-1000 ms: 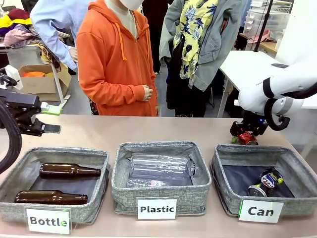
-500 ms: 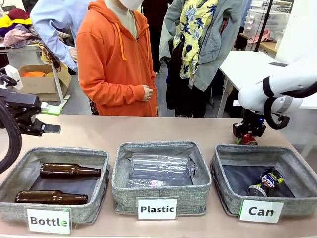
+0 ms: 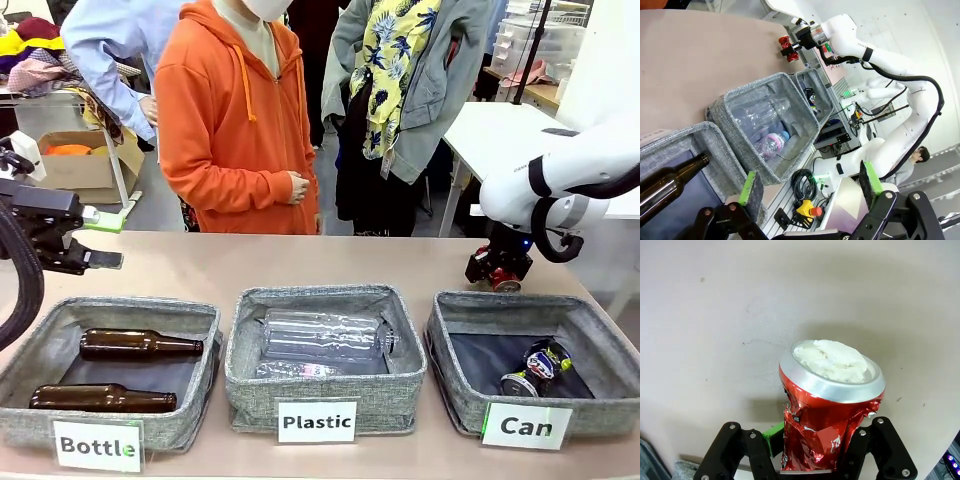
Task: Sort the can waste into the basket.
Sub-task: Pick up the can waste from the table and place it in the right Fabric basket.
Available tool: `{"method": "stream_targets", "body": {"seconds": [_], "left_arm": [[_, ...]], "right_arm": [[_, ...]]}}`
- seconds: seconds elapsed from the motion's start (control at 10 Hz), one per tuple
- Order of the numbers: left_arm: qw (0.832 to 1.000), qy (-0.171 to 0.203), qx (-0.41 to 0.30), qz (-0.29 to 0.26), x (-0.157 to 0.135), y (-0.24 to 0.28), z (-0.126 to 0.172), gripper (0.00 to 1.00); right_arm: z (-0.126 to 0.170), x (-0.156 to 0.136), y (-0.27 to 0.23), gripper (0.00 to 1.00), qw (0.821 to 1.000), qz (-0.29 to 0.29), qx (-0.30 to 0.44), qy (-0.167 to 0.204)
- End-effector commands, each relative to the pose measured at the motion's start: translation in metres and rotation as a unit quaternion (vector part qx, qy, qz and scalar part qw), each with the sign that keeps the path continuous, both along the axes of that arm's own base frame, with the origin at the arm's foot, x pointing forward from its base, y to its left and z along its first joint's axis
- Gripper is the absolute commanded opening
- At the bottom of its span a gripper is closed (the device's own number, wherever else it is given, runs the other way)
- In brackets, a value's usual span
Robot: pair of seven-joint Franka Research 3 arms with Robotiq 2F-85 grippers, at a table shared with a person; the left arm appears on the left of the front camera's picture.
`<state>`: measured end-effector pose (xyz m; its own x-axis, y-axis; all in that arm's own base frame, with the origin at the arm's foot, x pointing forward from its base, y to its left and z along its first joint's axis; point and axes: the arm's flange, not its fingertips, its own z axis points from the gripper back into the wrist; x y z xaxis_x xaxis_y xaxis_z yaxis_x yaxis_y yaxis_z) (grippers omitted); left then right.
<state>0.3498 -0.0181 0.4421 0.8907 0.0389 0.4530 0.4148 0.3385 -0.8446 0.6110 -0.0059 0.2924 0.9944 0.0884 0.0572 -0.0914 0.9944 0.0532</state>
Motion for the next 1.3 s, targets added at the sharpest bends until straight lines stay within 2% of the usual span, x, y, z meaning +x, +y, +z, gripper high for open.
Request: {"method": "stream_targets", "body": {"seconds": [0.0,0.2,0.3,0.4,0.5,0.6,0.8,0.9,1.0,1.1,1.2], "left_arm": [[1.000,-0.001,-0.007,0.004,0.000,-0.001,0.002,1.00],[1.000,-0.001,-0.007,0.004,0.000,-0.001,0.002,1.00],[1.000,-0.001,-0.007,0.004,0.000,-0.001,0.002,1.00],[1.000,-0.001,-0.007,0.004,0.000,-0.001,0.002,1.00],[1.000,-0.001,-0.007,0.004,0.000,-0.001,0.002,1.00],[1.000,-0.001,-0.007,0.004,0.000,-0.001,0.002,1.00],[1.000,-0.001,-0.007,0.004,0.000,-0.001,0.002,1.00],[1.000,-0.001,-0.007,0.004,0.000,-0.001,0.002,1.00],[1.000,-0.001,-0.007,0.004,0.000,-0.001,0.002,1.00],[1.000,-0.001,-0.007,0.004,0.000,-0.001,0.002,1.00],[1.000,-0.001,-0.007,0.004,0.000,-0.001,0.002,1.00]], "right_arm": [[0.032,-0.007,-0.001,0.00,0.999,0.022,0.004,-0.028],[0.090,-0.029,0.001,0.00,0.994,0.069,0.006,-0.084],[0.116,-0.042,0.006,0.00,0.986,0.130,0.018,-0.103],[0.137,-0.066,0.017,0.00,0.964,0.241,0.058,-0.093],[0.149,-0.092,0.025,0.00,0.944,0.314,0.061,-0.085],[0.153,-0.123,0.037,0.00,0.894,0.434,0.096,-0.050],[0.148,-0.166,0.046,0.00,0.813,0.566,0.124,0.055],[0.144,-0.182,0.046,0.00,0.760,0.625,0.144,0.110],[0.141,-0.193,0.044,0.00,0.727,0.657,0.139,0.141],[0.141,-0.198,0.040,0.00,0.712,0.672,0.149,0.141],[0.140,-0.201,0.038,0.00,0.705,0.680,0.147,0.137]]}}
